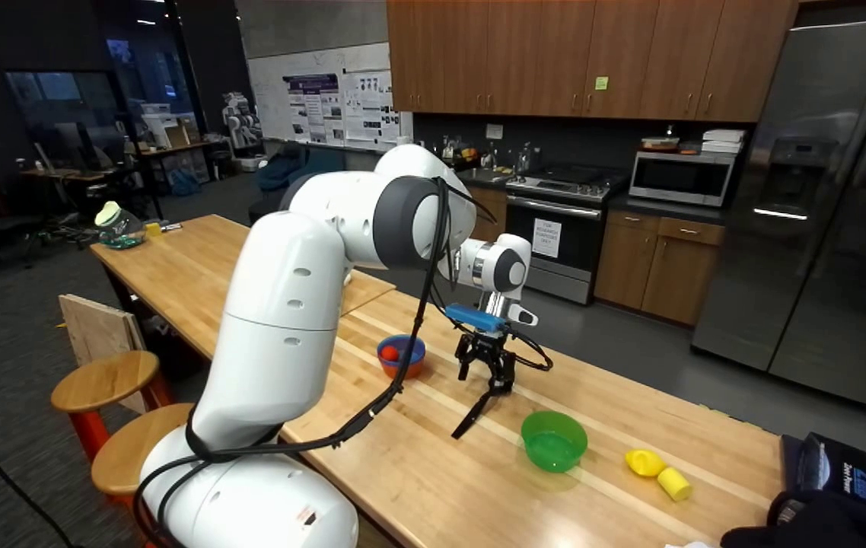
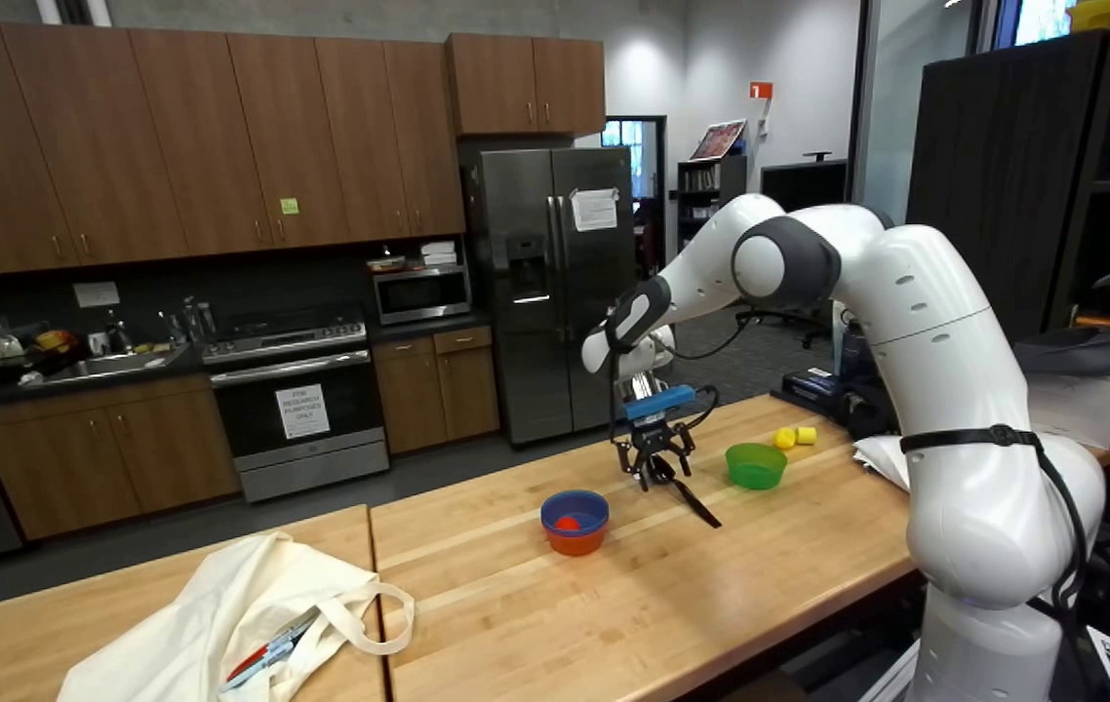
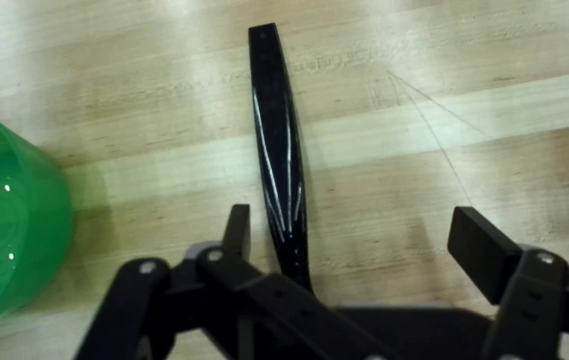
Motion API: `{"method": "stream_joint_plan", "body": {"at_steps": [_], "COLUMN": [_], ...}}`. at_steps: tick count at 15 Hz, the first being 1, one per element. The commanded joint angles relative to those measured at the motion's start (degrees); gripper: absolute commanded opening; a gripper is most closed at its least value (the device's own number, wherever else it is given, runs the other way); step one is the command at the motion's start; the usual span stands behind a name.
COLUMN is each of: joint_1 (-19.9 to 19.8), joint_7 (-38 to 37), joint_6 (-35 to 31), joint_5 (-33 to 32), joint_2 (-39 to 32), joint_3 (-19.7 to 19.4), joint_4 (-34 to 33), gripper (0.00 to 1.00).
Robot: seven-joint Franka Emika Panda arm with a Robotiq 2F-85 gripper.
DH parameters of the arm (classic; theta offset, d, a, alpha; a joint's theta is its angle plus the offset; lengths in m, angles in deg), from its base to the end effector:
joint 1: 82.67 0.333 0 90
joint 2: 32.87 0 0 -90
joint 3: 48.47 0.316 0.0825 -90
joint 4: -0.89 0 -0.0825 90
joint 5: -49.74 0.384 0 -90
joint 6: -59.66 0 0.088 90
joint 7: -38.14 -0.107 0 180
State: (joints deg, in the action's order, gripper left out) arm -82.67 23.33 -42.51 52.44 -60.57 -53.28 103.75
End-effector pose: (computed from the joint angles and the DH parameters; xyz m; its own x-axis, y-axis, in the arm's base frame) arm 0.5905 -0.0431 0.2523 0.8199 -0.3448 -0.4571 -0.3251 -0.9375 0.1241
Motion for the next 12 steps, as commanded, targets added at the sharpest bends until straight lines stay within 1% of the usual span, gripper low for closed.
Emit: {"method": "stream_joint_plan", "body": {"at_steps": [1,5,12], "joint_1": [-1.5,-2.3,-3.2], "joint_7": [4.5,7.6,9.8], "joint_6": [1.9,3.1,3.2], "joint_5": [0.7,2.2,4.3], "joint_2": [-0.2,-0.2,-0.2], "joint_3": [1.0,1.2,1.2], "joint_4": [-1.0,-1.2,-1.2], "gripper": [1.00,1.00,1.00]}}
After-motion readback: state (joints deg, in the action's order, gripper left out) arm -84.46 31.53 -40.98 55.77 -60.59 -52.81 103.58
